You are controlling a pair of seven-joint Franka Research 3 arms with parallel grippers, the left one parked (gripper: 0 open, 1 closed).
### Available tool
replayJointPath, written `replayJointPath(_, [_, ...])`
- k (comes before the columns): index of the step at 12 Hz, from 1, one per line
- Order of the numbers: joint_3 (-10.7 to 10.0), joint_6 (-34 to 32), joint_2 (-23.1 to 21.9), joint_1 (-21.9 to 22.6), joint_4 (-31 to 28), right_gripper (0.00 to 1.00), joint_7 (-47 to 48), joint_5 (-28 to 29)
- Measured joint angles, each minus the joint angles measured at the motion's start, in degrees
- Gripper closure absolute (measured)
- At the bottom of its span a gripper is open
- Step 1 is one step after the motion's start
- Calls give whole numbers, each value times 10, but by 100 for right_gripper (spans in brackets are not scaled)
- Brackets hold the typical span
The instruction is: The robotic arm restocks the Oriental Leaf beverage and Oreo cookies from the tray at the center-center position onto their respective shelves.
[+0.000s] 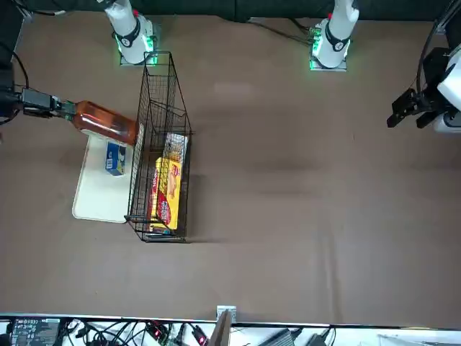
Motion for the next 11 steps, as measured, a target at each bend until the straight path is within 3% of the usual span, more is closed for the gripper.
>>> replayJointPath(11, [5,50,-14,65,-56,41,0,8])
